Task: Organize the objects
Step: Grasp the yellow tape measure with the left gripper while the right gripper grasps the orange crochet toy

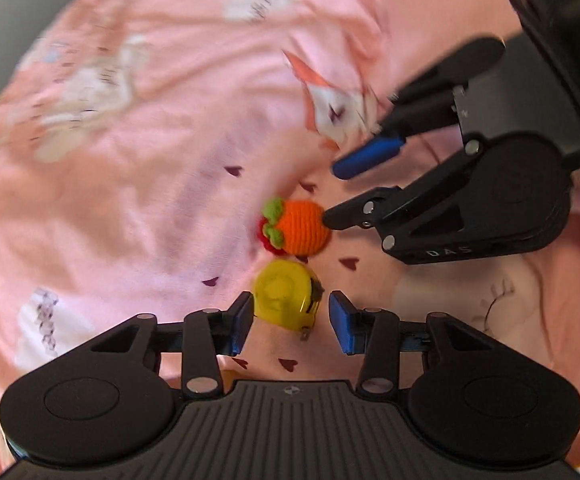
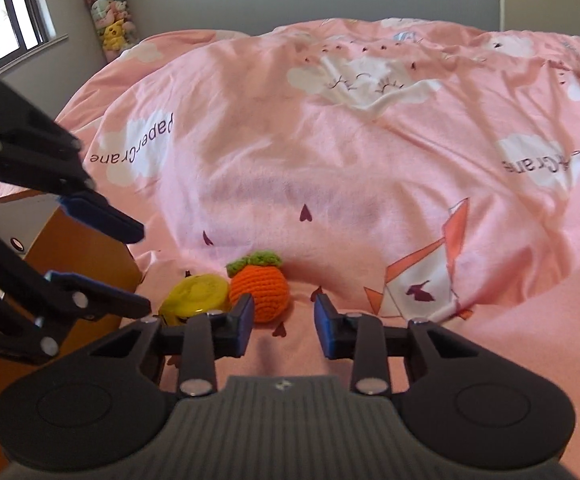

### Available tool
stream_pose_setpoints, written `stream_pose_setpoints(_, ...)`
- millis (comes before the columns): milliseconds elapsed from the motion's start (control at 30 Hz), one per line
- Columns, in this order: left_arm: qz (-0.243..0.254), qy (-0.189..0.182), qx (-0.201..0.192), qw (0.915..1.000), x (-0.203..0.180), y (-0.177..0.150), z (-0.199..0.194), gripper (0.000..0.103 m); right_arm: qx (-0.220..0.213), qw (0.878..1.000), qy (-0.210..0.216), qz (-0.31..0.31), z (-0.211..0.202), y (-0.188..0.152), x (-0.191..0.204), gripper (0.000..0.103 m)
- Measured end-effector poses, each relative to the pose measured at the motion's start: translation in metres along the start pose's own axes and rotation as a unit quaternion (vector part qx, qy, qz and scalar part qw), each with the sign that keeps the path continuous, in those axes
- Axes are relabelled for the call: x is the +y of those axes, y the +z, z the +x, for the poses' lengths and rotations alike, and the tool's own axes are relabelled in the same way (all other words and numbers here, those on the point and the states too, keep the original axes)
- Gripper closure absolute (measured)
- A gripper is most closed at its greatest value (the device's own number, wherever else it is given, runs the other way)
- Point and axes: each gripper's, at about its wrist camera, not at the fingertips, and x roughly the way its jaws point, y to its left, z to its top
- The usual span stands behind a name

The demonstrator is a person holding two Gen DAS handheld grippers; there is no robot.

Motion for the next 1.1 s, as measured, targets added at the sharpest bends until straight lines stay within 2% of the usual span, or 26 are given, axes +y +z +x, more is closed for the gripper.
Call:
stream_pose_setpoints(167,0.026,-0.038,0.055,0.9974,0.014,0.009,0.03,0.05,0.011,1.0,0.016,-0.002,0.015,0.002,0.003,0.067)
stream_pose_setpoints(333,0.043,-0.059,0.076,0.9944,0.021,0.011,0.05,0.05,0.017,0.999,0.028,-0.006,0.027,0.004,0.008,0.065)
stream_pose_setpoints(633,0.056,-0.079,0.105,0.9898,0.034,0.005,0.073,0.042,0.026,0.998,0.05,0.018,0.042,0.006,0.004,0.061)
stream_pose_setpoints(1000,0.111,-0.058,0.136,0.9827,0.023,0.001,0.084,0.04,0.029,0.997,0.058,0.034,0.047,0.005,0.002,0.061)
stream_pose_setpoints(1100,0.112,-0.059,0.14,0.982,0.025,-0.001,0.086,0.039,0.036,0.997,0.061,0.045,0.045,0.007,-0.001,0.062)
